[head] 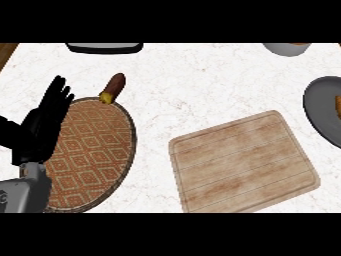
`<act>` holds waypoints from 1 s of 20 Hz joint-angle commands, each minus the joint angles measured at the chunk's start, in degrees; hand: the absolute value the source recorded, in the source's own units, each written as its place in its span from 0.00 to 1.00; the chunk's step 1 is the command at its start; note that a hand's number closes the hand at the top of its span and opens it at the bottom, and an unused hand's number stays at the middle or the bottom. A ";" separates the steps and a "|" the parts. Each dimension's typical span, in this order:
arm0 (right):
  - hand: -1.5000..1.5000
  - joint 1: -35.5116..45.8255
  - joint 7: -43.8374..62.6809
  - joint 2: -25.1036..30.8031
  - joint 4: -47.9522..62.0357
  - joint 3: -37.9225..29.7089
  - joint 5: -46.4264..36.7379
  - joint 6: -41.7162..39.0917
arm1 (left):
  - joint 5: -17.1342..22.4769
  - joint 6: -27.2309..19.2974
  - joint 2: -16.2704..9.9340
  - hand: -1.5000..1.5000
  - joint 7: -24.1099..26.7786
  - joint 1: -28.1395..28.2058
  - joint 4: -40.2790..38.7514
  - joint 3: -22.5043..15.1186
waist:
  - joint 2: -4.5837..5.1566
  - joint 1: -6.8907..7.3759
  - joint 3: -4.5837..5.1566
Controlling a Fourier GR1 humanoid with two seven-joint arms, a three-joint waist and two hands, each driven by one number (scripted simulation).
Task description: Pick the croissant from the cutting board and place it in the pan
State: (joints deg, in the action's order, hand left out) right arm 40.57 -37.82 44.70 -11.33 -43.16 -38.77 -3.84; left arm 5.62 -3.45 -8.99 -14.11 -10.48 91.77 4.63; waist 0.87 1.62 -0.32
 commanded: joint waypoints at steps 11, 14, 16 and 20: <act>0.00 -15.05 -12.99 13.66 4.52 -9.51 11.69 -34.14 | 0.32 -0.28 -0.25 0.50 0.04 1.57 0.69 1.23 | -0.36 -1.56 -0.22; 0.00 -17.03 -13.99 12.59 3.04 -9.74 12.69 -32.68 | 0.91 0.67 -0.08 0.50 -0.99 0.85 0.72 0.44 | -0.38 -1.32 -0.16; 0.00 -18.78 -14.67 12.46 2.30 -9.48 12.78 -32.16 | 1.23 0.82 0.61 0.50 1.28 1.73 -0.18 0.78 | -0.26 -1.23 -0.21; 0.00 -20.28 -14.53 14.60 1.10 -9.44 13.91 -34.52 | 0.87 0.60 -1.32 0.50 0.17 -1.16 -2.46 2.45 | -0.32 -1.74 -0.16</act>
State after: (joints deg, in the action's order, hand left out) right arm 23.21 -44.37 57.97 -9.81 -52.44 -25.74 -28.38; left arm 6.27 -2.99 -9.35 -13.57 -10.07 91.05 5.94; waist 0.54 0.19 -0.50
